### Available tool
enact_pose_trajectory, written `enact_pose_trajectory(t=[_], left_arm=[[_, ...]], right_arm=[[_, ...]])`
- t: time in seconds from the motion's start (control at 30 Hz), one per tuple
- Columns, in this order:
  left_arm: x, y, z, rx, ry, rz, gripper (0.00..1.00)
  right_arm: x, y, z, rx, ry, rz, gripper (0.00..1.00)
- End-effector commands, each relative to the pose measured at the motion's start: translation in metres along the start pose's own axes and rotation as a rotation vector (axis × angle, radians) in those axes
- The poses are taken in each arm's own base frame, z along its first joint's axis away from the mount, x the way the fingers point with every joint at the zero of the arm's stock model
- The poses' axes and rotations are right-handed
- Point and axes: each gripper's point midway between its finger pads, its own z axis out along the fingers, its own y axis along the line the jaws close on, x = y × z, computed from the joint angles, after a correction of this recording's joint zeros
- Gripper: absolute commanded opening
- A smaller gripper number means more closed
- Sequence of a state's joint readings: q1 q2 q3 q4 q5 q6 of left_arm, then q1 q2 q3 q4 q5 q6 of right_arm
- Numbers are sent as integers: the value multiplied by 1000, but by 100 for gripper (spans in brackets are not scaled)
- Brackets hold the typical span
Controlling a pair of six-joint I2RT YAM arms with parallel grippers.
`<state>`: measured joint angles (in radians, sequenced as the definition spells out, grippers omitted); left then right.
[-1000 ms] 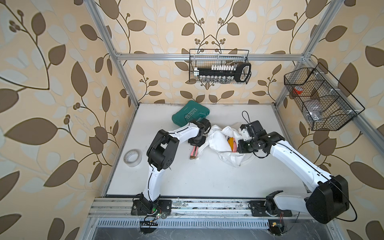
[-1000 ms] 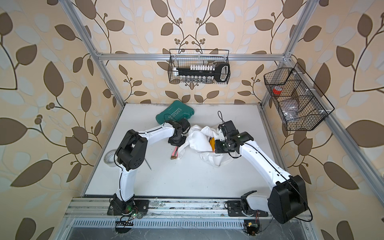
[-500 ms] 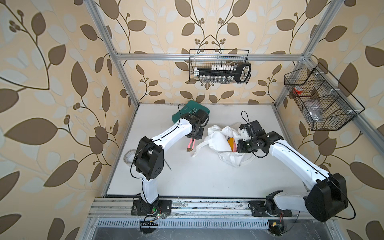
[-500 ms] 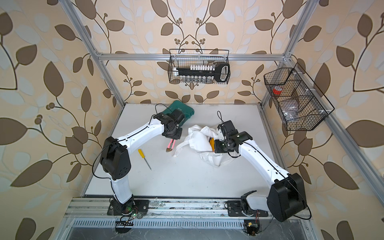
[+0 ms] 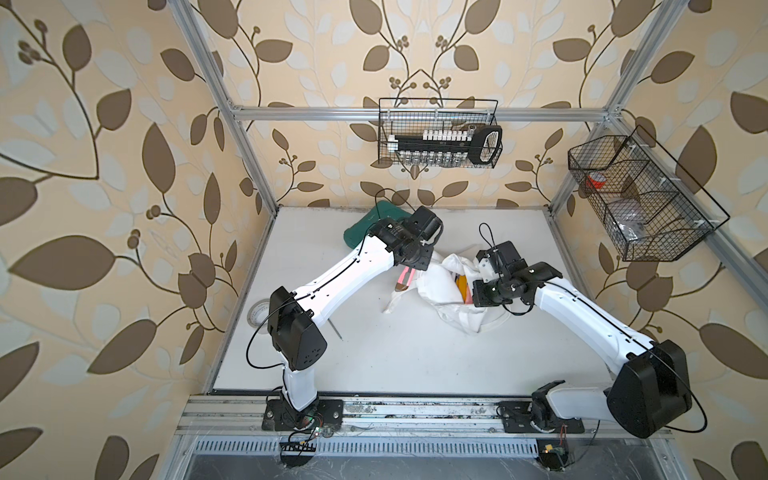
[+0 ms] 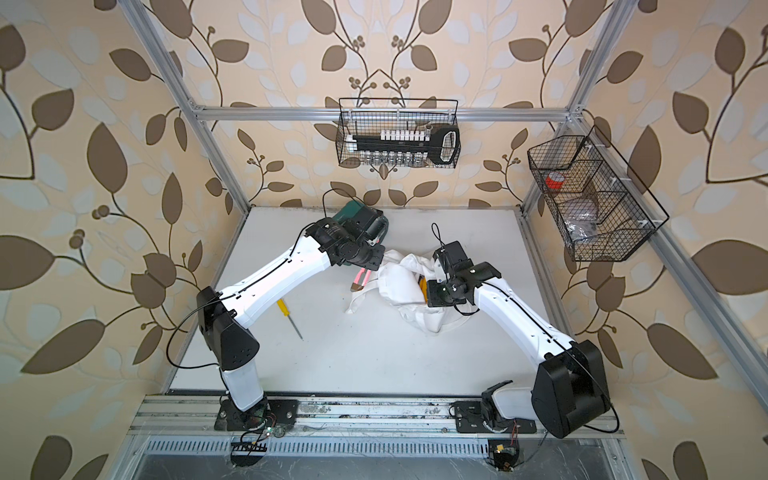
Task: Place the art knife into the pouch
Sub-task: Place the utility knife in the pouch.
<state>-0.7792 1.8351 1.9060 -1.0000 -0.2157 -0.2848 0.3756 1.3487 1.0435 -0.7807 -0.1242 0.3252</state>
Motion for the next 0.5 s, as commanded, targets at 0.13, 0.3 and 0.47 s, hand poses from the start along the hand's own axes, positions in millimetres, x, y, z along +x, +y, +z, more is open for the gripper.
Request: enact_pose_trajectory(t=[0.13, 0.3, 0.47], left_arm=[[-7, -47, 4, 80, -5, 73, 32], [-12, -79, 10, 140, -20, 98, 32], [-18, -102, 23, 189, -32, 116, 32]], right_arm=[[-3, 6, 0, -19, 2, 8, 0], [-3, 5, -2, -12, 2, 5, 0], [0, 7, -3, -28, 2, 3, 0]])
